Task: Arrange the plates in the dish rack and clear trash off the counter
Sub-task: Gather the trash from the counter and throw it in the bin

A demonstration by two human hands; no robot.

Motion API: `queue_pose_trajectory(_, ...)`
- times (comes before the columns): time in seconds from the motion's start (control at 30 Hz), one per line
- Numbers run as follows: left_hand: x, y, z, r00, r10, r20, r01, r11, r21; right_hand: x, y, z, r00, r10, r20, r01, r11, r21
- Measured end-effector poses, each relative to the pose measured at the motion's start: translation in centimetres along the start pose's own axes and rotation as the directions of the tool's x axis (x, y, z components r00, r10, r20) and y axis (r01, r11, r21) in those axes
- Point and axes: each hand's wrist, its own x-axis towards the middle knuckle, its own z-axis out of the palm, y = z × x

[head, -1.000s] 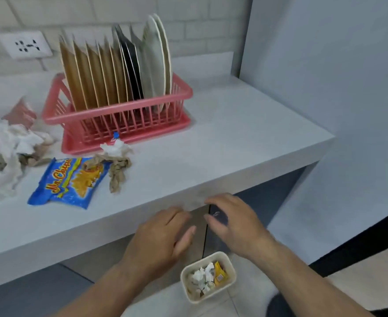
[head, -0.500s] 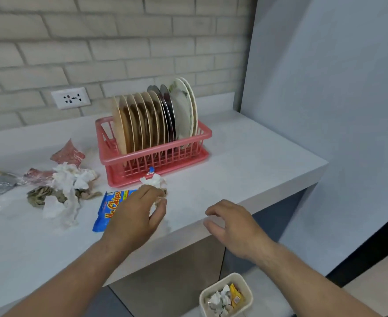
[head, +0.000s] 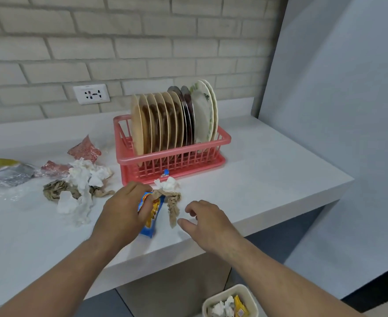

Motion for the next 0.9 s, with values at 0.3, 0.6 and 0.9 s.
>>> queue_pose_trajectory(0.3,2.4,-5.4,0.3,0.993,0.113,0.018,-0.112,0.993,-0.025,5.8,-4.3,3.5,0.953,0.284,-0.103,-0.287,0.958,-0.022)
queue_pose_trajectory(0.6,5.3,-8.0,1.3,0.983,0.178,0.053,-0.171,0.979,-0.115,4.6,-1.9,0.1,0.875,0.334,-0.350,-0.310,0.943,0.124)
queue_pose_trajectory(0.9,7.4,-5.1,3.6,0.936,0.258,0.237,-0.245,0.966,-0.082,4.6,-1.1,-1.8,0.842,0.421,-0.338,-0.294,0.882,0.367)
